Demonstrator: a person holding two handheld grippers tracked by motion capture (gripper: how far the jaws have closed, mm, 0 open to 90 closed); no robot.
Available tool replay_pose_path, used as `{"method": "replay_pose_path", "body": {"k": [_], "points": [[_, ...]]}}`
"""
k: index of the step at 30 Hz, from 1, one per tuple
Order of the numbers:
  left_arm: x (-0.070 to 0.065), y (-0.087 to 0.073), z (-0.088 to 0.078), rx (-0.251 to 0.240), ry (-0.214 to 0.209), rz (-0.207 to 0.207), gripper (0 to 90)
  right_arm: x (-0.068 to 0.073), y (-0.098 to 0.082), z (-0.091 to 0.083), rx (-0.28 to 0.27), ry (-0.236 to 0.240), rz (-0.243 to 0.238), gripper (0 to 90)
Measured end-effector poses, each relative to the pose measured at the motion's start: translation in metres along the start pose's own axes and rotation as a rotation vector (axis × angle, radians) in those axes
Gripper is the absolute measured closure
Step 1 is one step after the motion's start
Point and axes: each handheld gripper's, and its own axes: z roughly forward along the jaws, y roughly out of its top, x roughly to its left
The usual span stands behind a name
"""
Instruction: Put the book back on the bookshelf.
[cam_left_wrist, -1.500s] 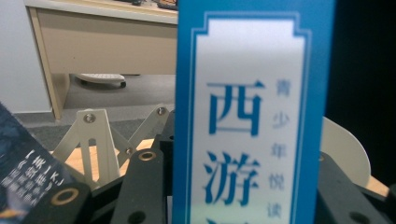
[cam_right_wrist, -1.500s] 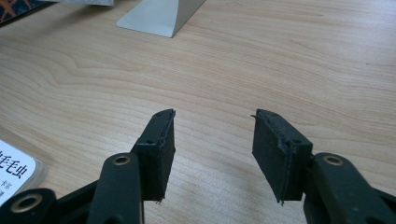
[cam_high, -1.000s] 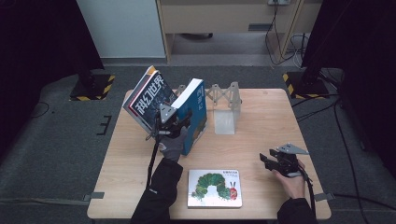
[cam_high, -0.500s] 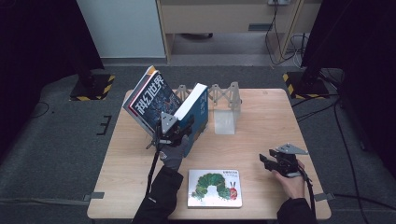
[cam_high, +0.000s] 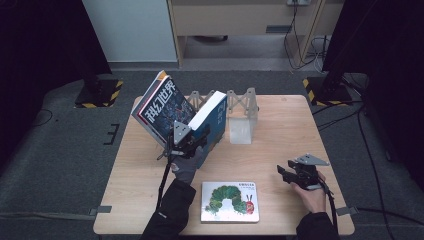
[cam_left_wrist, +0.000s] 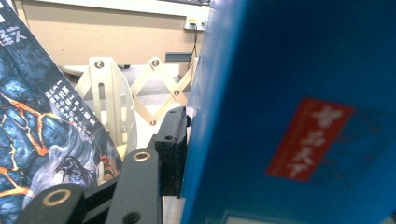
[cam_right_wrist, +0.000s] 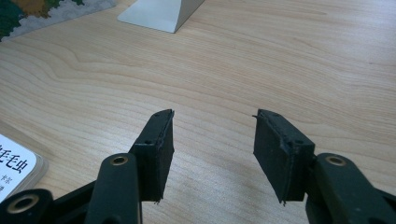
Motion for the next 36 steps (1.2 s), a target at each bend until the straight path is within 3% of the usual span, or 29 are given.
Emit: {"method": "replay_pose_path", "body": {"k": [5, 7, 11, 17, 24, 27, 31, 36], "points": [[0.002, -0.005, 0.003, 0.013, -0.009, -0.037, 54.1, 0.001, 0.0, 0.001, -0.002, -0.001, -0.001, 47.4], [0.003, -0.004, 0.004, 0.019, -0.003, -0.029, 54.3, 0.001, 0.0, 0.001, 0.005, 0.001, -0.004, 47.3], [0.003, -0.001, 0.003, 0.022, 0.037, -0.023, 58.3, 0.0, 0.0, 0.002, 0.002, 0.0, -0.005, 47.3], [0.006, 0.001, 0.01, 0.007, 0.089, -0.079, 60.4, 0.0, 0.0, 0.002, 0.001, 0.001, -0.005, 47.5], [0.0, 0.002, 0.02, -0.011, 0.12, -0.066, 60.4, 0.0, 0.0, 0.002, 0.0, 0.001, -0.005, 47.6], [0.002, 0.004, 0.025, -0.005, 0.127, -0.092, 60.6, 0.001, 0.001, 0.002, -0.002, 0.002, -0.006, 47.7], [0.004, 0.006, 0.028, -0.009, 0.152, -0.089, 60.8, 0.0, 0.001, 0.003, 0.003, 0.003, -0.006, 47.8], [0.002, 0.006, 0.033, -0.012, 0.152, -0.08, 60.7, 0.0, 0.002, 0.003, -0.001, 0.003, -0.006, 47.9]]}}
